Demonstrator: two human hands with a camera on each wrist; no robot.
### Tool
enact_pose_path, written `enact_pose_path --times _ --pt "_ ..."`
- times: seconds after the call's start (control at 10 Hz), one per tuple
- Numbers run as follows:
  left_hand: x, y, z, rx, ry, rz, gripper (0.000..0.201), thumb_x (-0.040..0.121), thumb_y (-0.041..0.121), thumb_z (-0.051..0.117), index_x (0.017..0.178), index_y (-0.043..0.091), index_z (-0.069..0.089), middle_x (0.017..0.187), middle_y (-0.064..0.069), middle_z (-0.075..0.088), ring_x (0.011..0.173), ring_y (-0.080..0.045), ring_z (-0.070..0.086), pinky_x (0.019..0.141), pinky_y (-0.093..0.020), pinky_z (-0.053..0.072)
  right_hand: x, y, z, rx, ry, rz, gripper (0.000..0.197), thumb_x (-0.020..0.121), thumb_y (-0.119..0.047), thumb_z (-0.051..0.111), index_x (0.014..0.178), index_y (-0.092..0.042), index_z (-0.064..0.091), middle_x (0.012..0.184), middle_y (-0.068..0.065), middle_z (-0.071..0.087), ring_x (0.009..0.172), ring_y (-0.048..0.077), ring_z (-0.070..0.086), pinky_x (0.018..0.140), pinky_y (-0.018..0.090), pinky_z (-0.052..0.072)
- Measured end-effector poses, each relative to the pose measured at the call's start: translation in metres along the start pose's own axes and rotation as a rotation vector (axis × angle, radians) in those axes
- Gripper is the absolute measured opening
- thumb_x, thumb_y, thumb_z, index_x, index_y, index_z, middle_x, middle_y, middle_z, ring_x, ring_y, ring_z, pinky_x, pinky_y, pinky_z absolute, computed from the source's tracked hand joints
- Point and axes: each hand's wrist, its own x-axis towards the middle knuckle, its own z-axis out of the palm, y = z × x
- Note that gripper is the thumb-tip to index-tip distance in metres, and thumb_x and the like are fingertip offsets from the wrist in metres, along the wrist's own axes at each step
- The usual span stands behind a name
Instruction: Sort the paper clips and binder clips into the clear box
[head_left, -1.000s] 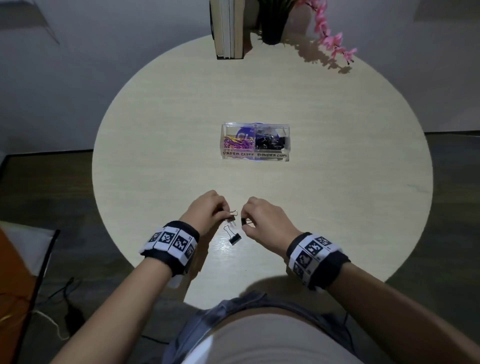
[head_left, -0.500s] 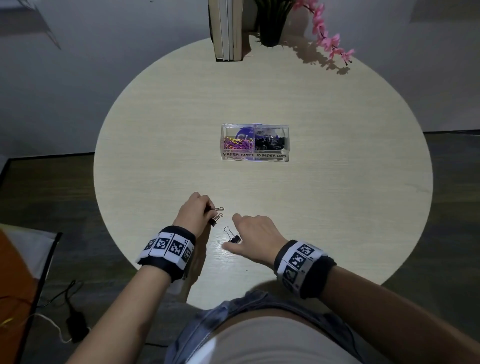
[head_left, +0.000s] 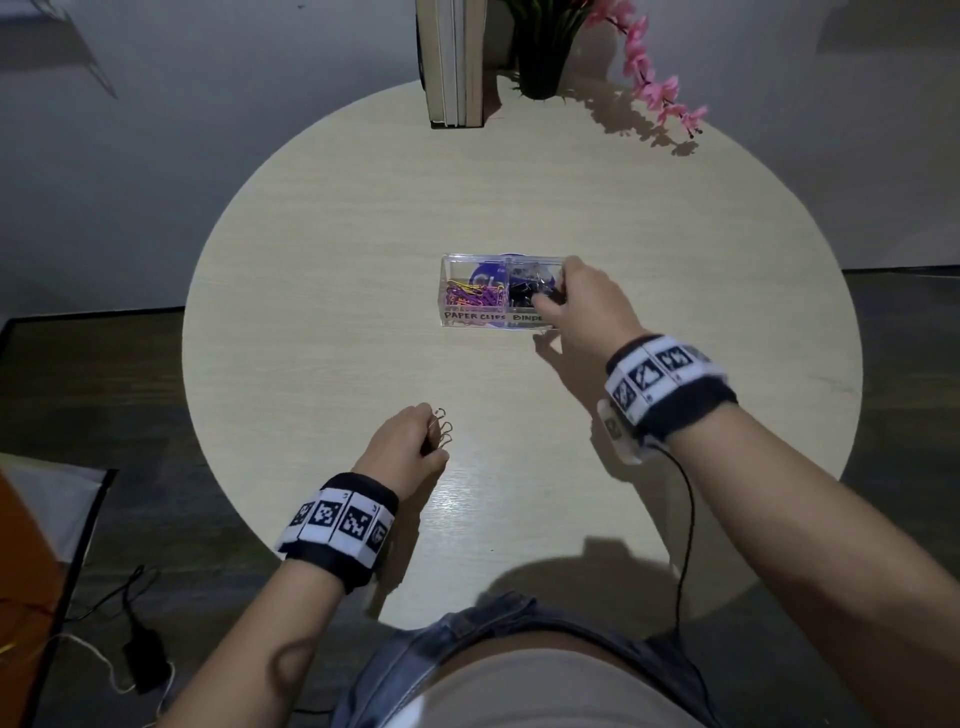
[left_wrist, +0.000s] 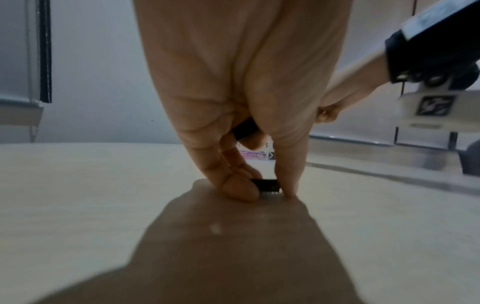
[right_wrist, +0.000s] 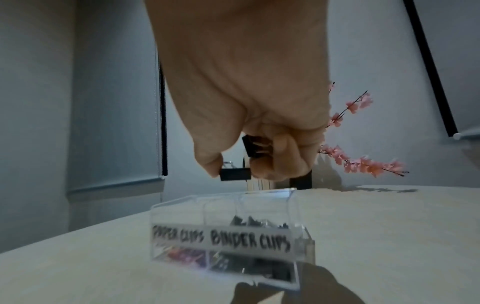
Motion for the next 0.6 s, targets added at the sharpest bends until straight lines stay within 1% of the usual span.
enact_pose_path --times 0.1,0.2,0.3,0.4,0.5,0.6 --pt "0.011 0.017 -0.011 -0.004 -0.030 0.007 0.025 0.081 0.016 0.061 0.072 0.015 0.038 0.074 -0.003 0.050 0.071 -0.023 0.048 0.054 -0.026 0.030 0.032 -0.008 -0.002 -0.117 -0.008 -0.014 0.030 0.092 -0.026 0.055 0.104 0.002 0.056 0.103 0.018 0.062 0.091 0.034 0.059 0.071 0.038 0.045" --pt "0.032 0.044 -0.031 -0.067 0.039 0.003 0.032 0.083 0.016 0.060 0.066 0.020 0.032 0.065 0.004 0.043 0.063 -0.017 0.042 0.057 -0.028 0.029 0.039 -0.009 0.000 -0.152 0.046 -0.049 0.029 0.094 -0.021 0.051 0.106 0.003 0.061 0.113 0.020 0.059 0.107 0.034 0.052 0.084 0.042 0.048" --pt "0.067 0.079 -0.052 -0.074 0.132 0.089 0.024 0.084 0.015 0.058 0.074 0.014 0.035 0.064 0.004 0.042 0.066 -0.020 0.042 0.061 -0.030 0.031 0.025 0.001 0.001 -0.058 0.261 -0.046 0.024 0.093 -0.013 0.047 0.104 0.001 0.063 0.115 0.016 0.058 0.110 0.030 0.049 0.088 0.039 0.047" --pt "0.104 0.116 -0.065 -0.026 0.182 0.207 0.023 0.084 0.017 0.060 0.082 0.013 0.038 0.078 -0.003 0.048 0.076 -0.025 0.047 0.068 -0.031 0.033 0.000 0.019 0.004 0.018 0.309 0.029 0.022 0.093 -0.015 0.048 0.099 -0.002 0.064 0.111 0.013 0.059 0.107 0.028 0.052 0.086 0.038 0.045" --pt "0.130 0.138 -0.062 -0.002 0.182 0.254 0.022 0.083 0.020 0.063 0.087 0.011 0.044 0.086 -0.010 0.055 0.083 -0.031 0.053 0.068 -0.032 0.035 -0.024 0.036 0.011 0.067 0.247 0.078 0.017 0.091 -0.014 0.051 0.095 -0.005 0.065 0.109 0.011 0.060 0.103 0.027 0.055 0.083 0.039 0.048" --pt "0.145 0.137 -0.050 0.110 0.131 0.245 0.034 0.084 0.029 0.062 0.106 0.004 0.054 0.106 -0.017 0.065 0.102 -0.034 0.055 0.084 -0.041 0.047 -0.034 0.048 0.016 0.117 0.253 0.111 0.015 0.090 -0.011 0.051 0.094 -0.006 0.065 0.109 0.010 0.060 0.101 0.026 0.057 0.083 0.041 0.051"
